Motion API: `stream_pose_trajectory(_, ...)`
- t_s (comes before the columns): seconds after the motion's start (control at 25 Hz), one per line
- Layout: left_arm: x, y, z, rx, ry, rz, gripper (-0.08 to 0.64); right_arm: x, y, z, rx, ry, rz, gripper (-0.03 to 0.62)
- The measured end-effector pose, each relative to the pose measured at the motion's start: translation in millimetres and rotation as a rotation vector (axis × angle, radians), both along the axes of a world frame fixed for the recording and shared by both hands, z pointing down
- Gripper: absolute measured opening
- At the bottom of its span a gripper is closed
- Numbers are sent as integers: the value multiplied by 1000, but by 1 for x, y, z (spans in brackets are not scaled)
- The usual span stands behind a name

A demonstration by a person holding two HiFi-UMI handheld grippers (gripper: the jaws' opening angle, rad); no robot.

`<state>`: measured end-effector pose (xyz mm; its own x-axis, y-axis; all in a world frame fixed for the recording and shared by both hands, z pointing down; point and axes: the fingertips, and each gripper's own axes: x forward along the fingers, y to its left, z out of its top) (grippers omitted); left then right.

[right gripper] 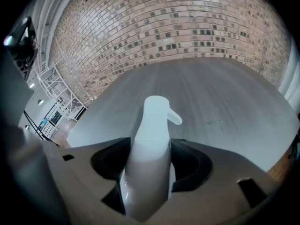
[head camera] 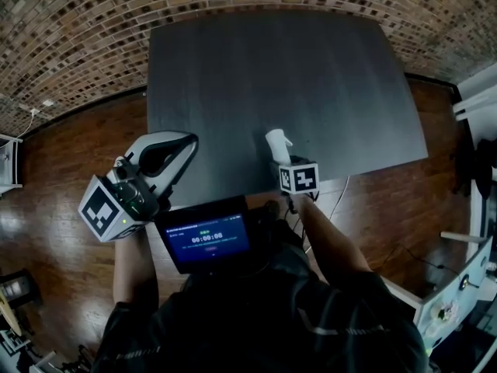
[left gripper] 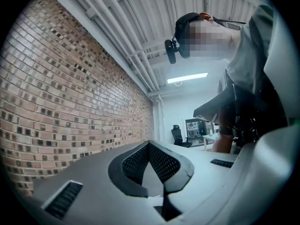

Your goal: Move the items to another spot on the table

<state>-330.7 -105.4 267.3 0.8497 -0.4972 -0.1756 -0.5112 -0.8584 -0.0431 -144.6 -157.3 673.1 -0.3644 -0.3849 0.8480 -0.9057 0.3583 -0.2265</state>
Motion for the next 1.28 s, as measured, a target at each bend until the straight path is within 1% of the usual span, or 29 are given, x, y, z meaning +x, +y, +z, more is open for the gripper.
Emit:
stream_pose_trajectory(0.16, 6, -3, -13, 17, -1, -8, -6, 1, 3, 7, -27, 20, -1, 278)
stream_pose_trajectory(0.36, 1, -5, -17, 17, 10, -41, -6, -5, 5, 12, -52, 10, 0, 282)
stream_pose_trajectory(0.68, -2, -7, -19, 19, 19, -59, -6, -13, 3, 15, -59, 28, -58, 288)
stream_pose_trajectory(0.76, -2, -6, -19, 13, 24, -57, -6, -12, 1, 15, -57, 39, -53, 305)
stream_pose_trajectory(0.88, 0, -2, -29, 11, 54, -49, -6, -5, -1, 11, -46, 45, -28, 332)
stream_pose_trajectory(1.04, 0, -5, -32, 26, 43, -45, -6, 0, -5, -5, -12, 5, 3, 337)
stream_pose_trajectory(1.16, 0, -4, -28, 0, 50, -12, -6, 4, -5, -26, 28, -32, 28, 337)
stream_pose_trajectory(1.2, 1, -4, -30, 2, 54, -2, -6, 7, -5, -35, 40, -46, 39, 337)
stream_pose_trajectory(1.28, 5, -6, -38, 34, 66, 12, -6, 15, -2, -53, 69, -77, 67, 337)
